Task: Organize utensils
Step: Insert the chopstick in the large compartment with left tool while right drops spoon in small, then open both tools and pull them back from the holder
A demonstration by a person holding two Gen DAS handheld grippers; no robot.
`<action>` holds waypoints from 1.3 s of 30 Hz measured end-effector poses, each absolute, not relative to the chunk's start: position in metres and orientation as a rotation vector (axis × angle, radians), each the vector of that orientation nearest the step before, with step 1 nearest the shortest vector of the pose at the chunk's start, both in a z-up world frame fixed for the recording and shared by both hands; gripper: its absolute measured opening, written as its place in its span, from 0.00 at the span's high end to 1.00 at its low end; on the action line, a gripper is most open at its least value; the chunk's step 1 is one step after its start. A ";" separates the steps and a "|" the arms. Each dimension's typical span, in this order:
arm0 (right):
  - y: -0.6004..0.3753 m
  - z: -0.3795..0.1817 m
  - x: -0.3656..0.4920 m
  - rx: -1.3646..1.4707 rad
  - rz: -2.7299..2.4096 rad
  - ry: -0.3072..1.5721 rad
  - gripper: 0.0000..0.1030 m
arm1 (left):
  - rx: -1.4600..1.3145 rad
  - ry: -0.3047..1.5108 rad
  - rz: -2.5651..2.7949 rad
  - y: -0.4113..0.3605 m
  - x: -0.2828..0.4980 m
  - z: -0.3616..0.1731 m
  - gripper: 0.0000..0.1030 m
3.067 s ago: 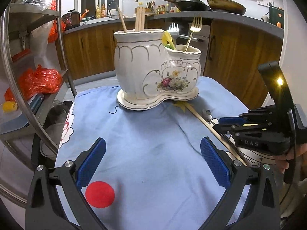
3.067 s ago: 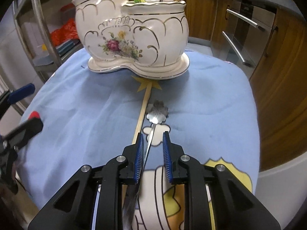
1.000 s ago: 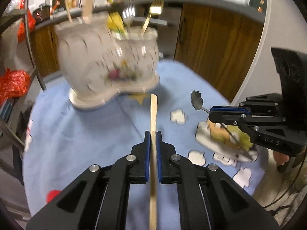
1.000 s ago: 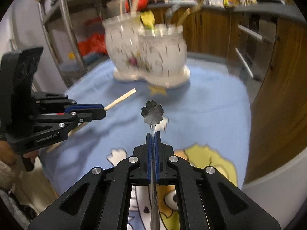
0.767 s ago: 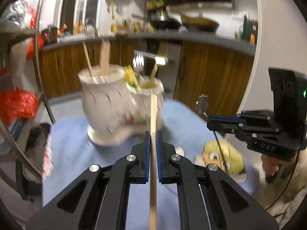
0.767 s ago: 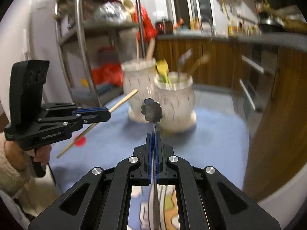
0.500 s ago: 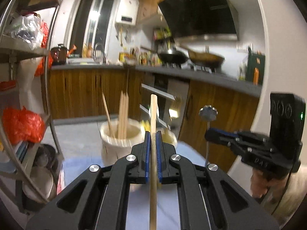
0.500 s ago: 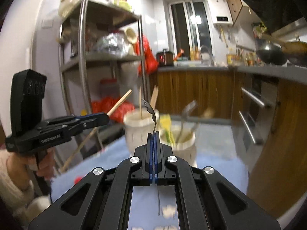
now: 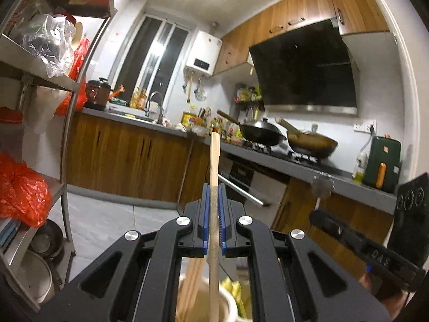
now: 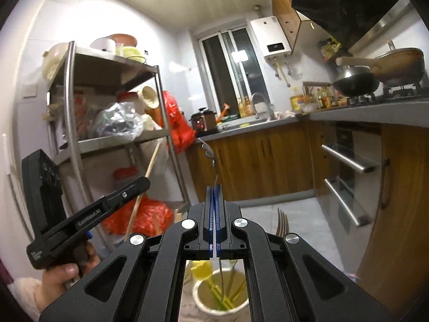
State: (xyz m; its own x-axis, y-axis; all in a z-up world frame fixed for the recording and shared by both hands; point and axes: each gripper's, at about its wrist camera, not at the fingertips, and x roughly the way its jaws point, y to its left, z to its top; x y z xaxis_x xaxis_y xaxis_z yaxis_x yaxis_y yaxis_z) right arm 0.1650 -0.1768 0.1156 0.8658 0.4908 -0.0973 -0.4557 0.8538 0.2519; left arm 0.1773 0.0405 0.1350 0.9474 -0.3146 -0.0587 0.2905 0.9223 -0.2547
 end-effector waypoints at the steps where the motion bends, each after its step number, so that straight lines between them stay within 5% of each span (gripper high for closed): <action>1: -0.176 0.113 0.169 0.230 0.495 0.161 0.98 | -0.252 0.089 -0.298 0.040 0.183 0.134 0.94; 23: -0.165 0.044 0.183 0.160 0.479 0.380 0.98 | -0.131 0.169 -0.276 0.039 0.155 0.080 0.94; 28: -0.175 0.041 0.173 0.167 0.464 0.396 0.77 | -0.109 0.213 -0.268 0.043 0.136 0.073 0.92; 32: -0.182 0.039 0.157 0.149 0.448 0.410 0.69 | -0.091 0.253 -0.252 0.048 0.118 0.067 0.79; 39: -0.188 0.028 0.118 0.072 0.440 0.432 0.37 | -0.064 0.309 -0.251 0.049 0.084 0.052 0.43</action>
